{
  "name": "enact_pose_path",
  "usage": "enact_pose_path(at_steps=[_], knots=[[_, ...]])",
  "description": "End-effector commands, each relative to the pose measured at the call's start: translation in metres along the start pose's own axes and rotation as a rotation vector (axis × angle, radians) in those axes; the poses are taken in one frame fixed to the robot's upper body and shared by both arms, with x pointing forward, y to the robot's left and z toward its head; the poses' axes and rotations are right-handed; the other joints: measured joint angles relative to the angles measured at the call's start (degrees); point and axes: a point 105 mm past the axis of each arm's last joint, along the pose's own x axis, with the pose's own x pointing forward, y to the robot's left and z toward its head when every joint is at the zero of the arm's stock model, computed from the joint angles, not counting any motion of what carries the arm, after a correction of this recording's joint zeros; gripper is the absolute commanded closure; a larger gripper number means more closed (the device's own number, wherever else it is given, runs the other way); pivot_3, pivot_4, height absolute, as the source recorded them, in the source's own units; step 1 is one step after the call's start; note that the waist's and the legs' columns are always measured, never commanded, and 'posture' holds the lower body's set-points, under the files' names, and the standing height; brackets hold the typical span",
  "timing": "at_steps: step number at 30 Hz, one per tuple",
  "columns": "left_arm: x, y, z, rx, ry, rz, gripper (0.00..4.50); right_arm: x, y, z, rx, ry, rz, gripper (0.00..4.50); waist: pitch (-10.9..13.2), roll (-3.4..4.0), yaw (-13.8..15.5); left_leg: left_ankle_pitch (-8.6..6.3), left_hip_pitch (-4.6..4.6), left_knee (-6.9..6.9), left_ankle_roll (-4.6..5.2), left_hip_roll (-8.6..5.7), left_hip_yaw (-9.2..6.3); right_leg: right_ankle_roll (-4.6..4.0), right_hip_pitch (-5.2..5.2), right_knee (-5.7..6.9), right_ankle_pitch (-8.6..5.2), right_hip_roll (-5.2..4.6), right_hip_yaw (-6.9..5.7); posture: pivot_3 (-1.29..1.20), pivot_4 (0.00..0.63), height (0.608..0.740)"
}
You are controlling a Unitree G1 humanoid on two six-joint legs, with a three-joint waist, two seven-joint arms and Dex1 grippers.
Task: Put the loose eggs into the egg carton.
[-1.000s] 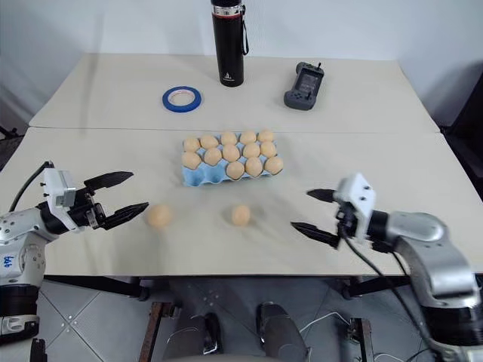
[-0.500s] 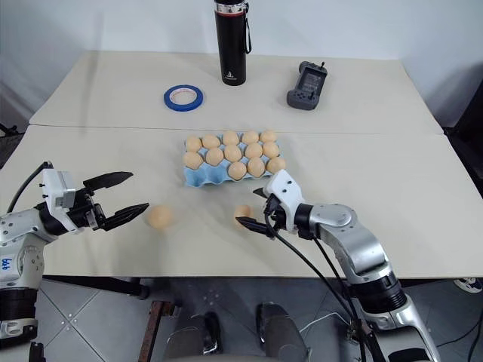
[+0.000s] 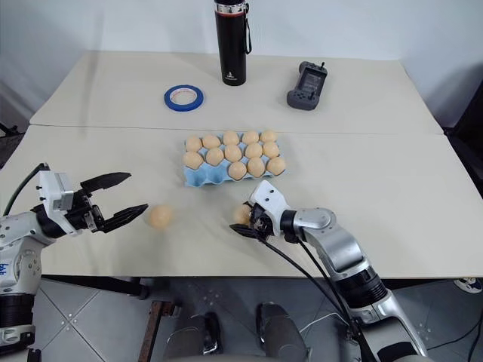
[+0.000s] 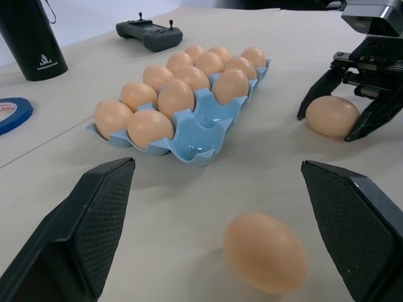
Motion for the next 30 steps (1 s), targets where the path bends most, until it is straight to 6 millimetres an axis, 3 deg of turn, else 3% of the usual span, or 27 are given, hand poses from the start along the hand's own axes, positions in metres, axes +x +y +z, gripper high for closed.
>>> enact_pose_path(at_steps=[1,4,9,17,23,29,30], knots=[[-0.003,0.001,0.011,0.029,-0.039,0.017,0.0,-0.004,0.001,0.025,-0.058,-0.076,0.008,2.05,0.0,0.0,0.0,0.0,0.0,0.0,0.0,0.0,0.0,0.0,0.0,0.01,0.0,0.0,0.0,0.0,0.15,0.74],[-0.003,0.002,0.011,0.028,-0.039,0.019,0.0,-0.007,-0.003,0.041,-0.074,-0.118,0.001,2.06,0.0,0.0,-0.03,-0.01,0.01,0.0,0.01,0.0,0.0,0.0,0.0,0.01,0.0,0.0,0.0,0.0,0.15,0.74],[-0.002,0.002,0.011,0.024,-0.038,0.024,0.0,0.007,-0.022,0.091,-0.102,-0.24,-0.068,2.06,0.0,0.01,-0.47,0.01,0.01,0.0,-0.01,0.0,0.02,-0.02,-0.08,0.12,0.01,0.01,0.03,0.0,0.15,0.74],[-0.007,0.001,0.011,0.028,-0.035,0.053,0.0,0.051,-0.036,0.102,-0.117,-0.239,-0.108,2.06,-0.02,-0.03,-0.52,0.07,-0.08,-0.03,-0.11,0.02,0.02,-0.05,-0.08,0.0,0.0,-0.01,-0.05,0.0,0.15,0.74],[-0.012,0.0,0.011,0.032,-0.031,0.075,0.0,0.068,-0.037,0.107,-0.129,-0.257,-0.114,2.06,-0.01,-0.02,-1.47,0.07,-0.1,-0.03,-0.18,0.03,0.05,-0.02,-0.12,0.02,-0.01,0.0,-0.04,0.0,0.15,0.74],[-0.013,-0.002,0.011,0.028,-0.03,0.081,0.0,0.075,-0.035,0.112,-0.149,-0.274,-0.111,0.05,-0.01,-0.02,-1.65,0.08,-0.07,-0.04,-0.19,0.03,0.02,-0.03,-0.11,0.08,-0.01,0.0,-0.05,0.0,0.15,0.74],[-0.013,-0.002,0.011,0.028,-0.029,0.081,0.0,0.074,-0.034,0.112,-0.152,-0.276,-0.109,0.02,-0.01,-0.02,-1.64,0.08,-0.07,-0.04,-0.19,0.03,0.02,-0.03,-0.11,0.07,-0.01,0.0,-0.05,0.0,0.15,0.74]])
